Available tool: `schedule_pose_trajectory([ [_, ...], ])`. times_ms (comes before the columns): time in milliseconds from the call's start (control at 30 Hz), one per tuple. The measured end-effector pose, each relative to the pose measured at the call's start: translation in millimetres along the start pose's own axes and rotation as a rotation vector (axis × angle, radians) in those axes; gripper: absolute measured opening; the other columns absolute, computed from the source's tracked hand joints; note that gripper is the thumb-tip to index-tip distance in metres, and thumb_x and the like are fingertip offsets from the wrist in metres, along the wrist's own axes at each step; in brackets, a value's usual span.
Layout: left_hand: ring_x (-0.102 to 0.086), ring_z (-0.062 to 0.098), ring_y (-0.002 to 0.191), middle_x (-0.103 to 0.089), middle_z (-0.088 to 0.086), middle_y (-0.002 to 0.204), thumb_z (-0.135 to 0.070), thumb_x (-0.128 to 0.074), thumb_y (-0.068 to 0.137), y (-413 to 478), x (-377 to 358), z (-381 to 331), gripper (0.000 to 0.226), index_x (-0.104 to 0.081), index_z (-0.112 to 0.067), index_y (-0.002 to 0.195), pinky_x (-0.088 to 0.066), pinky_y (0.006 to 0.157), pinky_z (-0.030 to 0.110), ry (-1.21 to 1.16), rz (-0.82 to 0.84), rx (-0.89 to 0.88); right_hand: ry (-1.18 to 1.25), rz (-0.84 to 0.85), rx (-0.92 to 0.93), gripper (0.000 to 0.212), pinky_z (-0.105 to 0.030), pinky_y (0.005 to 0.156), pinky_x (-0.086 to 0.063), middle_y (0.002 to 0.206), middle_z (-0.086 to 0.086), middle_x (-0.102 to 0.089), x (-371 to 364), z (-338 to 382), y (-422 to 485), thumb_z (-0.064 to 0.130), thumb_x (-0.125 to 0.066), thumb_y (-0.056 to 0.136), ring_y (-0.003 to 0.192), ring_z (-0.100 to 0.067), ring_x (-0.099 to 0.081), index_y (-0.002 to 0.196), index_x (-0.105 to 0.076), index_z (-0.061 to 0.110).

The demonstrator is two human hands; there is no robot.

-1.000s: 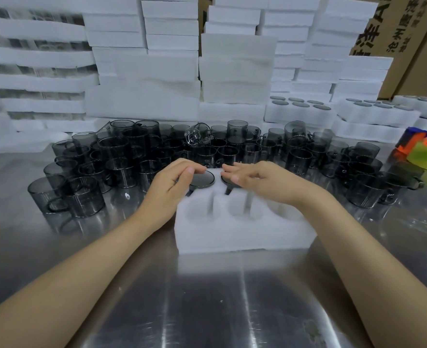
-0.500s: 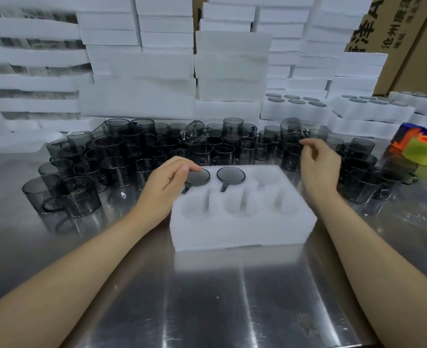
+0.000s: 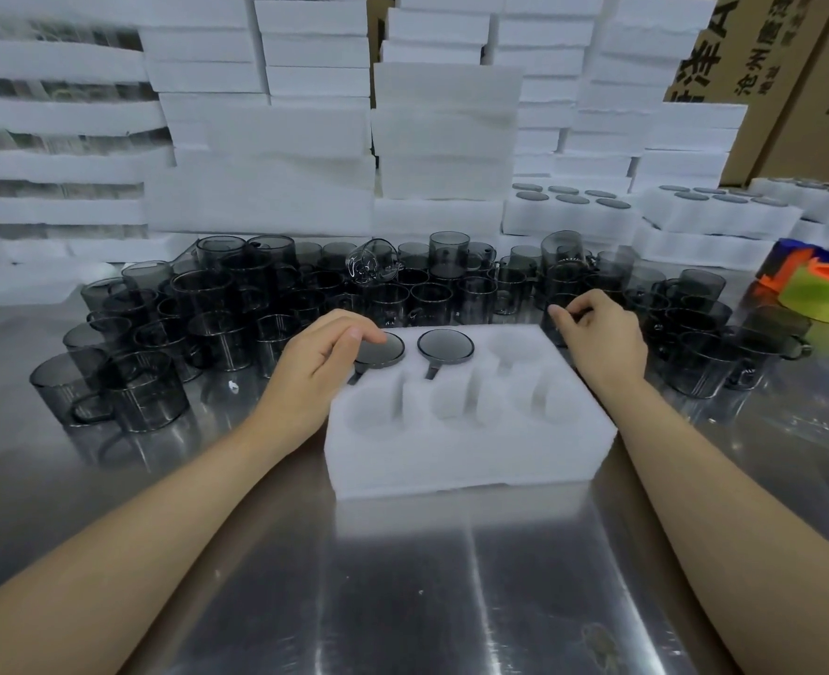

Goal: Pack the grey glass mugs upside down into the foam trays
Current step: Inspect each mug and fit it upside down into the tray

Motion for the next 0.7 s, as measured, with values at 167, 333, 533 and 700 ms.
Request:
schedule_pose_trajectory([
  [167, -0.059, 0.011, 0.103, -0.065, 0.002, 0.104, -0.018, -0.036, 0.099, 0.0, 0.1, -1.1, 0.032, -0.068, -0.013, 0.096, -0.043, 0.093, 0.022, 0.01, 0.003, -0.005, -0.035, -0.138, -0.022, 0.036, -0.031, 0.064, -0.033, 0.067, 0.004, -0.059, 17.2, 5.2, -2.3, 0.052, -0.047, 0.093, 0.072, -0.024, -0.055, 0.073, -0.057, 0.024],
  [333, -0.059, 0.011, 0.104, -0.065, 0.001, 0.103, -0.016, -0.037, 0.099, -0.3, 0.4, -2.4, 0.033, -0.069, -0.012, 0.093, -0.042, 0.094, 0.02, 0.012, 0.005, -0.008, -0.033, -0.046, 0.002, 0.048, -0.033, 0.071, -0.038, 0.107, 0.002, -0.057, 12.1, 8.7, 0.2, 0.066, -0.049, 0.085, 0.104, -0.022, -0.056, 0.109, -0.063, 0.027],
  [533, -0.058, 0.008, 0.103, -0.064, 0.001, 0.103, -0.015, -0.036, 0.098, -0.3, 0.3, -5.4, 0.034, -0.069, -0.007, 0.091, -0.04, 0.093, 0.017, 0.04, 0.017, -0.011, 0.002, 0.304, -0.039, 0.084, -0.041, 0.092, -0.041, 0.146, -0.008, -0.032, -17.9, 4.3, -6.9, 0.057, -0.067, 0.079, 0.125, -0.029, -0.046, 0.146, -0.032, 0.018],
  [700, -0.058, 0.006, 0.102, -0.064, 0.001, 0.103, -0.015, -0.036, 0.097, -0.3, 0.6, -7.9, 0.035, -0.069, -0.005, 0.091, -0.04, 0.092, 0.016, 0.052, 0.019, -0.01, 0.188, 0.229, -0.053, 0.073, -0.033, 0.092, -0.042, 0.129, -0.012, -0.053, -4.4, 10.6, -4.7, 0.026, -0.081, 0.074, 0.118, -0.028, -0.05, 0.135, -0.043, 0.011],
])
Point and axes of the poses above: each hand's wrist, its own y-axis towards the middle knuckle, its own x-axis out of the back of the hand, z = x × y, the point moved 8 cm from there along y, towards the middle knuckle
